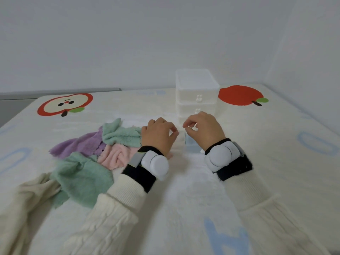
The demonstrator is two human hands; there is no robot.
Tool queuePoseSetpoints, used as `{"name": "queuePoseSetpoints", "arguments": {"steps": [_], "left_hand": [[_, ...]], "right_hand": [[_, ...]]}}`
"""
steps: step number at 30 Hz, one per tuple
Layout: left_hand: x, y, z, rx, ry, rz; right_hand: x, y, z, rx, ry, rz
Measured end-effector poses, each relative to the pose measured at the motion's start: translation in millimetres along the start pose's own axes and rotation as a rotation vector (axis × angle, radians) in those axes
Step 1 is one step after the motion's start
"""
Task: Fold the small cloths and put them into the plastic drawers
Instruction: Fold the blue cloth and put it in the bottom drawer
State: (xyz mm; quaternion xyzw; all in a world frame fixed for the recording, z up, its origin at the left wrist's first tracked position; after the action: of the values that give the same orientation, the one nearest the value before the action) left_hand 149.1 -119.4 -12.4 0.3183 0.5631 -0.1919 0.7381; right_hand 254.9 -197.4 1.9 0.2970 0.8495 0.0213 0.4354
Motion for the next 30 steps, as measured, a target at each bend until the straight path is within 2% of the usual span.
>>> {"name": "queuePoseSetpoints", "arguments": {"steps": [9,15,20,24,27,30], "left_hand": [[-9,-4,-108,-0.161,-0.032,-0.047],[5,16,-134,-0.077,-0.008,-0.153],[5,29,-139,-0.038,0.073,-0.075],[-5,34,-136,-0.032,0.061,0.019],[-21,33,-137,-0.023,-0.084,0.151],[-30,31,-134,0.050,-0.366,0.122]], "right_hand": [[98,16,-60,0.038,0.176,-0.195],[150,35,-57,0.114,0.214,-0.266],[144,45,-49,0.068,0.260,-0.039],[125,45,-65,-0.013,0.493,0.077],[106,45,-72,-0.055,0.581,0.168],[83,46,-74,-0.093,0.630,0.225]]}}
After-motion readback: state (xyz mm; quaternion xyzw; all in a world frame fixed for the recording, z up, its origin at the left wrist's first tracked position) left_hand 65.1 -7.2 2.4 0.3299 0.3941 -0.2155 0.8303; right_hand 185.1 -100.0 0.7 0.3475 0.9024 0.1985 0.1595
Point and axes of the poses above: each hand's wrist, its own y-axis towards the middle knuckle, its own x-axis out of the palm, z = x × y, the point moved 9 cm from there along y, towards the middle knuckle, and after that the axes turned 11 degrees about y, right-handed, at the moved point
